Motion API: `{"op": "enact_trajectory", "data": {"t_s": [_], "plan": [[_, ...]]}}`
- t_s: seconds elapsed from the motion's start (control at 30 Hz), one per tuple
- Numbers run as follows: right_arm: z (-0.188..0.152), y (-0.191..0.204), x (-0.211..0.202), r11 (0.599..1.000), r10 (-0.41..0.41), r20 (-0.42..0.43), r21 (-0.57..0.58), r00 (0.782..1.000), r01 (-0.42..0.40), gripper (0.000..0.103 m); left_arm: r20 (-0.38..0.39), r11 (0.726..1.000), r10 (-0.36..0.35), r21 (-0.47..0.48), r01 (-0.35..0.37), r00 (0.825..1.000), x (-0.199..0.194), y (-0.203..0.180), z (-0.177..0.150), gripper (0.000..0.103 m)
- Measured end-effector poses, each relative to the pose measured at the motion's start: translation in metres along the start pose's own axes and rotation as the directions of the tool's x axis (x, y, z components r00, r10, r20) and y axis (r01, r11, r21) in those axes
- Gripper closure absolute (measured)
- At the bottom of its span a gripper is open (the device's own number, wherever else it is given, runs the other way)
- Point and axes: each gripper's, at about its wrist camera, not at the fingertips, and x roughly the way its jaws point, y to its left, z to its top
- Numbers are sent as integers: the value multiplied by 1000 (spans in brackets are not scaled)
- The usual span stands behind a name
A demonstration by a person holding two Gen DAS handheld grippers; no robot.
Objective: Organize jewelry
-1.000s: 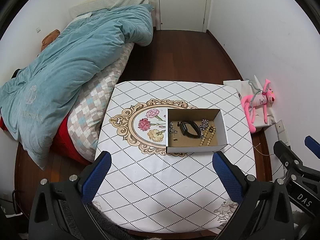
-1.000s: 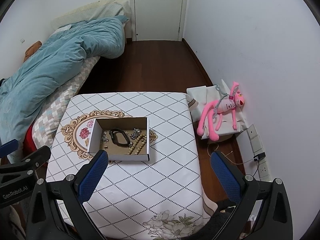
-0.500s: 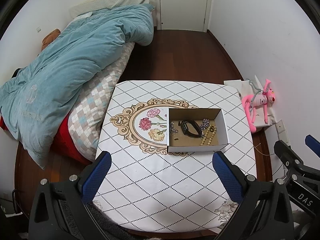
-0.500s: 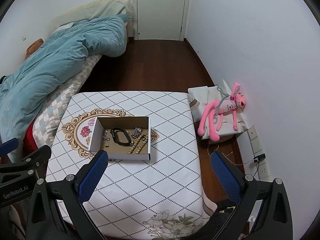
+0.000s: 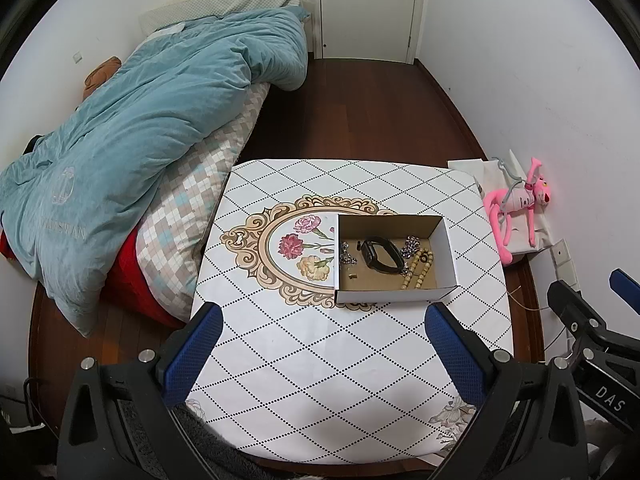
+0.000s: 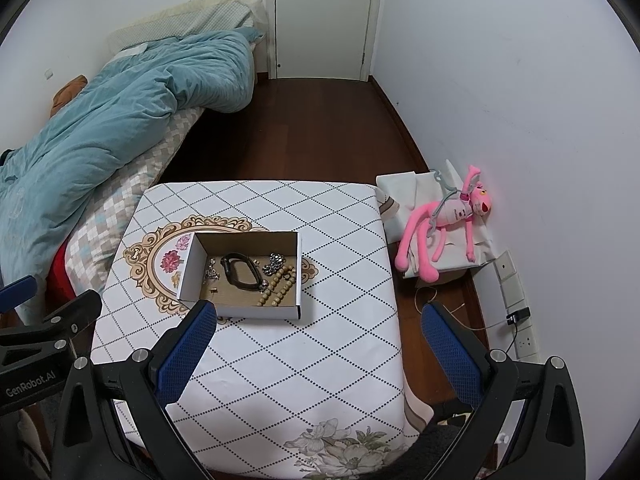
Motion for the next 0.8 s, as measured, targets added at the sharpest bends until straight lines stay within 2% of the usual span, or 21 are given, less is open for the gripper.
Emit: {"op": "enact_trajectory", "data": {"t_s": [0.8], "plan": [[-3,-6,4,1000,2,-5,-8,1000,-2,0,-4,1000,-6,-3,6,1000,2,1,-8,0]]}}
